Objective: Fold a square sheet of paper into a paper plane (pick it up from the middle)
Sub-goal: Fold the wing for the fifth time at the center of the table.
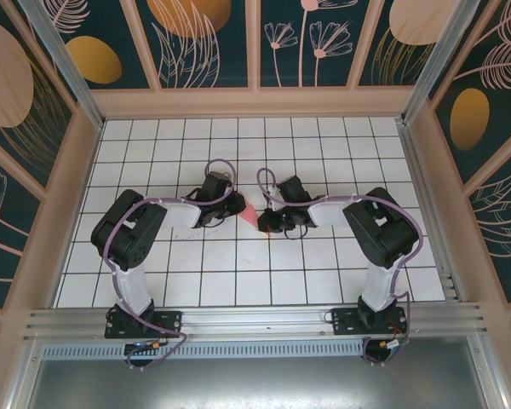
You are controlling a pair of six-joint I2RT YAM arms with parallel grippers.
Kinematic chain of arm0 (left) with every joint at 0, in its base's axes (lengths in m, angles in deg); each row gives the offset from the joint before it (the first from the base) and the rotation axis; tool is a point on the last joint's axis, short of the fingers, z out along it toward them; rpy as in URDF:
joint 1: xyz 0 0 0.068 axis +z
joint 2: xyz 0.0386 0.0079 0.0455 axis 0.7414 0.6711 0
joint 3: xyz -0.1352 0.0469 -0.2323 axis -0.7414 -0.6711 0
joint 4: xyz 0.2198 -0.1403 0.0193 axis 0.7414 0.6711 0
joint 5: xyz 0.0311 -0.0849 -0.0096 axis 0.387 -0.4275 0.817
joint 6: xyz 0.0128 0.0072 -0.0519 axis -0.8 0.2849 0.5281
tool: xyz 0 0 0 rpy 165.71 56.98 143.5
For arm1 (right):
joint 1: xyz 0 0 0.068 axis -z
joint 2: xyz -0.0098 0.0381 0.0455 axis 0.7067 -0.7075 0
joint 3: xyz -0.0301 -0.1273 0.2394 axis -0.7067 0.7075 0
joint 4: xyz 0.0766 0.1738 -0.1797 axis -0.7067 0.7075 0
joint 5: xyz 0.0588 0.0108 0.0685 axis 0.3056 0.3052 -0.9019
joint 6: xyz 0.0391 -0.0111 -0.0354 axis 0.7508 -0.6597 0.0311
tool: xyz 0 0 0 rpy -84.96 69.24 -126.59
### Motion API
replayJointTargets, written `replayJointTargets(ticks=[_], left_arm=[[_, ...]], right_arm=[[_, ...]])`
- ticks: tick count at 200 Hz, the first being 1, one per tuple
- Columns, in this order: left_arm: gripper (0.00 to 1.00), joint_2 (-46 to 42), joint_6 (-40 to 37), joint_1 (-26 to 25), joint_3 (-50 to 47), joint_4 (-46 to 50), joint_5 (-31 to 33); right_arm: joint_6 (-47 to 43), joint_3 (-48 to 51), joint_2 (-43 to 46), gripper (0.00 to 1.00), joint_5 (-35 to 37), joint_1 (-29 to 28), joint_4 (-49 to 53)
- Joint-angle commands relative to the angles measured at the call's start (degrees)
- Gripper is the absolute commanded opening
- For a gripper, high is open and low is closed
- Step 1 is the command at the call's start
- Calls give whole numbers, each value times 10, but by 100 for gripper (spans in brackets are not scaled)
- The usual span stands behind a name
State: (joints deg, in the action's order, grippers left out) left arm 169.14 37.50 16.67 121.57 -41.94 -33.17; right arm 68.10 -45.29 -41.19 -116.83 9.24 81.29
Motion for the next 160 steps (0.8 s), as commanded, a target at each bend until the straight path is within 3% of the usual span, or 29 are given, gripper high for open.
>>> replayJointTargets(ticks=[1,104,160], left_arm=[[20,3,3,8,-13,11,38],[23,-8,-42,108,-30,-50,-2],[22,-87,-61,113,-11,-39,-18]], right_arm=[[5,24,-45,0,56,0,50],[1,49,-46,0,47,8,53],[9,48,-43,0,40,8,45]])
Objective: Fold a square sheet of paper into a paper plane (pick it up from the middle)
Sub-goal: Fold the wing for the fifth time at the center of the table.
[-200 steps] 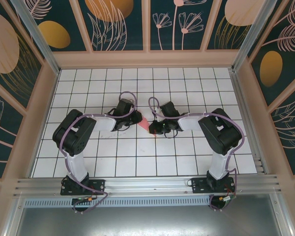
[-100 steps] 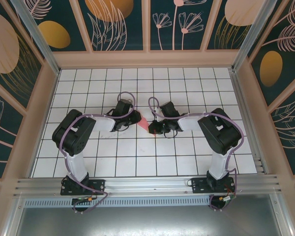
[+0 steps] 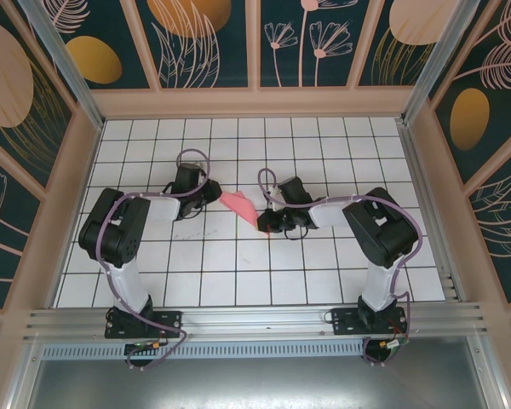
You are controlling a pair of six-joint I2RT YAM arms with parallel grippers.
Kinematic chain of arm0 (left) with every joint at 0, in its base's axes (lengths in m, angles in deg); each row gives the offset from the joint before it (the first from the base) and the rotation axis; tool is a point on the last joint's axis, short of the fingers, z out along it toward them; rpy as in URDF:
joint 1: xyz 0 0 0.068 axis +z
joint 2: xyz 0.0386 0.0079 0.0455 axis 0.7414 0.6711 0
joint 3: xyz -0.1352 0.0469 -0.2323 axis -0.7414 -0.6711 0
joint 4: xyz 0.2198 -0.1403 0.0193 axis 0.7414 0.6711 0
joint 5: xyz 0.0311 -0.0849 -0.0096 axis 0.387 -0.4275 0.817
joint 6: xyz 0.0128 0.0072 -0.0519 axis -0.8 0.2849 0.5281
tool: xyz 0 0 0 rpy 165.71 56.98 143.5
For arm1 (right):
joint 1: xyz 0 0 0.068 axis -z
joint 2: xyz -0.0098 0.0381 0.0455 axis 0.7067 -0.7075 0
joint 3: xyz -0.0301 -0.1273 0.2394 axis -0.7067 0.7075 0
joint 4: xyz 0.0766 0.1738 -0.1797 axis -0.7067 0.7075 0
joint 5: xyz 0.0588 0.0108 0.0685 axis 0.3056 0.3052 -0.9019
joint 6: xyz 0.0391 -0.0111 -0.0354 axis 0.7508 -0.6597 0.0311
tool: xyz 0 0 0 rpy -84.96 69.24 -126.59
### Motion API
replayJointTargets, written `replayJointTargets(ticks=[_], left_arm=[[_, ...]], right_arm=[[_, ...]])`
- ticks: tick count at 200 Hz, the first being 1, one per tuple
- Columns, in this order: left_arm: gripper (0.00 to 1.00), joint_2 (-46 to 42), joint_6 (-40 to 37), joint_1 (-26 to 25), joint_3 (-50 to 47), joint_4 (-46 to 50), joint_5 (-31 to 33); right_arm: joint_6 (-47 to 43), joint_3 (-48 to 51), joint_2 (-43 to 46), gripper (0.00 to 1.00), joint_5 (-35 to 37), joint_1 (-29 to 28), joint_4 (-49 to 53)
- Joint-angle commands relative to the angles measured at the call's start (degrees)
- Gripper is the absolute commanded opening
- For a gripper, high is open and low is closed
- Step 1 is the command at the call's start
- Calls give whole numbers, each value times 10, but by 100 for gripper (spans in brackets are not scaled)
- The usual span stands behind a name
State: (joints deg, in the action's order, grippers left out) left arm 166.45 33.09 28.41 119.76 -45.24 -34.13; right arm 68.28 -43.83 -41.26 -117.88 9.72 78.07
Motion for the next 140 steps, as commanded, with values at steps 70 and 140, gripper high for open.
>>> replayJointTargets(ticks=[70,140], left_arm=[[13,-114,52,-84,-63,-97,-100],[0,-20,106,-131,-93,-172,-142]], right_arm=[[12,37,-37,0,49,3,76],[14,33,-40,0,53,3,84]])
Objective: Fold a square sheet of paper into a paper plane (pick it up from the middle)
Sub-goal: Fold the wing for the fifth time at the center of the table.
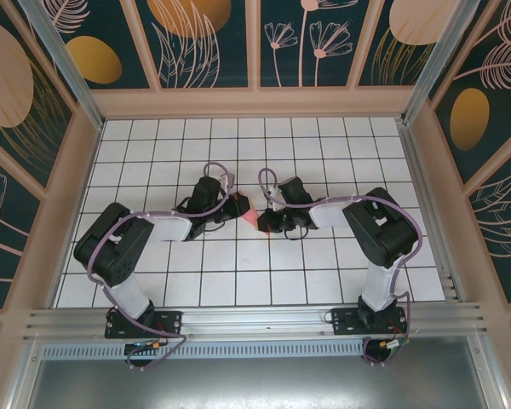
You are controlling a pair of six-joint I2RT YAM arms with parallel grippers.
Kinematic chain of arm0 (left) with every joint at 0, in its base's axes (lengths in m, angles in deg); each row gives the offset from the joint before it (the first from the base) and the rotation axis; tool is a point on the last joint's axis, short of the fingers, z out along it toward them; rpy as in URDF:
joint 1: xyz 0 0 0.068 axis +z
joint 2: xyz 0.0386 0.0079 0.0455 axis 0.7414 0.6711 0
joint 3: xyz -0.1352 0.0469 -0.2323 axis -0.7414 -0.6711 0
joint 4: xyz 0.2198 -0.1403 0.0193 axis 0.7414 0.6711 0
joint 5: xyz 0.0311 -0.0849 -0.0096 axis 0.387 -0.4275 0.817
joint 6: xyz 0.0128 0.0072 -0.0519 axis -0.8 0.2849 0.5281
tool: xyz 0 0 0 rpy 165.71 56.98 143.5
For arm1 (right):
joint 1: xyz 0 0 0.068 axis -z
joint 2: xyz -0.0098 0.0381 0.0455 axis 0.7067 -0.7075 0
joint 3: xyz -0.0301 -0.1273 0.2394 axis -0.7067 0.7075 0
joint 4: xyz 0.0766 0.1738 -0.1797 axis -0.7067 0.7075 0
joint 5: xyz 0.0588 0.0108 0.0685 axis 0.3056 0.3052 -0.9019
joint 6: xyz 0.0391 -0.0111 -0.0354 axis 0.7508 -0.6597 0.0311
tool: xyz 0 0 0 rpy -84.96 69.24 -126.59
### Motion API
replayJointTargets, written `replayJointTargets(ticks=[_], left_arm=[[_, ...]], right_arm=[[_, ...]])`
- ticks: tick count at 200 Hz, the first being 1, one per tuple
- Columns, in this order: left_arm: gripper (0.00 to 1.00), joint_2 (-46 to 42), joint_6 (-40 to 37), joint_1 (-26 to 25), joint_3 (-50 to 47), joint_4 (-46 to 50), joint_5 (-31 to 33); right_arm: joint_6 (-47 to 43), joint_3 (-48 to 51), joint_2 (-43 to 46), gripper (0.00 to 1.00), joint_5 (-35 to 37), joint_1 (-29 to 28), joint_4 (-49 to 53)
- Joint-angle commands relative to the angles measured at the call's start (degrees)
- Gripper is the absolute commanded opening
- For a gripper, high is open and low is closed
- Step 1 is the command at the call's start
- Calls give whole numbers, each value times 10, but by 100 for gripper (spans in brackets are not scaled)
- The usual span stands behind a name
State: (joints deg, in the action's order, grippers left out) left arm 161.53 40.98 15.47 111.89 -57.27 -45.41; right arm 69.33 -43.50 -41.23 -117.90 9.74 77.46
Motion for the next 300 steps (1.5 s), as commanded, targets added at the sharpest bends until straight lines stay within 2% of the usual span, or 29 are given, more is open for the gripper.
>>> replayJointTargets(ticks=[1,102,120,154,233,300], left_arm=[[0,30,28,-1,-14,-53,-30],[0,77,22,-1,-2,-54,-6],[0,80,16,-1,-1,-40,11],[0,69,-9,3,13,29,86],[0,82,-4,101,-31,17,94],[0,30,-47,155,-3,87,119]], right_arm=[[4,30,-40,0,53,2,90],[3,31,-47,0,57,2,97],[3,32,-48,0,59,3,98],[1,37,-48,0,63,2,101],[0,45,-44,0,68,5,102],[0,45,-42,0,67,5,103]])
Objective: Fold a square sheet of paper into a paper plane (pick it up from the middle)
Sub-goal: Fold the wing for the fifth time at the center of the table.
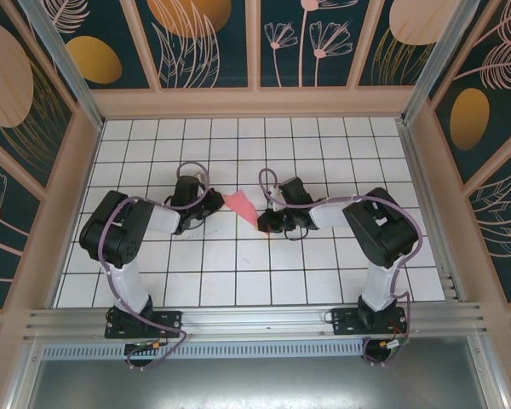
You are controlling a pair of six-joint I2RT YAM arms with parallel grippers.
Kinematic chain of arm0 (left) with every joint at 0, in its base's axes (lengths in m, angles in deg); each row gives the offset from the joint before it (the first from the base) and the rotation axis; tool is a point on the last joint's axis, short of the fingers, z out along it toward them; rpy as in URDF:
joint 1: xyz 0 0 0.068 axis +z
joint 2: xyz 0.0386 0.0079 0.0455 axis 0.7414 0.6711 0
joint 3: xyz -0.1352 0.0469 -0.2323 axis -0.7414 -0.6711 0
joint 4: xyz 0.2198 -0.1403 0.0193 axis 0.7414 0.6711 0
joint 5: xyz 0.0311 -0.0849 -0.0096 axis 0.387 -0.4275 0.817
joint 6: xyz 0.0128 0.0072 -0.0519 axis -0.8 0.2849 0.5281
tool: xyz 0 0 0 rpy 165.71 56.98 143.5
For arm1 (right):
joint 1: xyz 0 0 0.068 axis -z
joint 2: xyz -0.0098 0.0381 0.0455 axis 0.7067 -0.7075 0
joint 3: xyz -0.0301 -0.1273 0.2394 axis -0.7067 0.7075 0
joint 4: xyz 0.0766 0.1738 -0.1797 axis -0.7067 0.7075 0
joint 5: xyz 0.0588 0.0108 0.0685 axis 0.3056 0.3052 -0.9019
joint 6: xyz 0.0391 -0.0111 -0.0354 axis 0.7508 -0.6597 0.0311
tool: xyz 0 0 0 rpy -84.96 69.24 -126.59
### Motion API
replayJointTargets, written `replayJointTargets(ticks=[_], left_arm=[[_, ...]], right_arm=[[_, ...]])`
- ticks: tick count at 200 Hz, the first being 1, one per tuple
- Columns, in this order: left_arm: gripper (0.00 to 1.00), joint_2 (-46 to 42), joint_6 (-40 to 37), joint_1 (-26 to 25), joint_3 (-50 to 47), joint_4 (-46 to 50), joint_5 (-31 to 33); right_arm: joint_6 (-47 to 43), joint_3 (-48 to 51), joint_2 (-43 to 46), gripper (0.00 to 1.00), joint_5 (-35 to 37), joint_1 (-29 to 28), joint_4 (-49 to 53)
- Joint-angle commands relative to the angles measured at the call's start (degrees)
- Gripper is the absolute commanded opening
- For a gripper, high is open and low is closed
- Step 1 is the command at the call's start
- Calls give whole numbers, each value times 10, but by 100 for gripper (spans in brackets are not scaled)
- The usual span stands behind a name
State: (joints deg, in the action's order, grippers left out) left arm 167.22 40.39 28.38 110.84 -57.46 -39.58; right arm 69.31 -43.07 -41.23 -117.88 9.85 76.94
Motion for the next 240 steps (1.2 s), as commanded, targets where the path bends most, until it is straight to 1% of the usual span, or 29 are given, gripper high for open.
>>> replayJointTargets(ticks=[1,19,46,76,95,108,124,150,190,240], left_arm=[[0,-29,-43,26,9,90,60],[1,-65,-60,26,21,111,48],[2,-121,-54,21,12,97,-12],[2,-149,-37,-9,-1,64,-52],[2,-132,-31,-47,12,47,-73],[2,-109,-30,-73,27,44,-76],[2,-79,-27,-92,43,42,-72],[1,-30,-15,-97,47,29,-70],[1,0,-14,-97,44,35,-66],[1,23,-25,-97,59,75,-39]], right_arm=[[0,40,-42,0,66,4,109],[-1,39,-40,0,65,4,107],[-1,35,-37,0,64,4,109],[-1,34,-35,0,64,4,111],[-1,36,-32,0,64,4,110],[-2,35,-28,0,62,5,110],[-1,37,-21,0,57,4,105],[-4,36,-2,0,41,4,92],[-10,15,18,0,-1,-4,72],[-11,-31,21,0,8,-16,74]])
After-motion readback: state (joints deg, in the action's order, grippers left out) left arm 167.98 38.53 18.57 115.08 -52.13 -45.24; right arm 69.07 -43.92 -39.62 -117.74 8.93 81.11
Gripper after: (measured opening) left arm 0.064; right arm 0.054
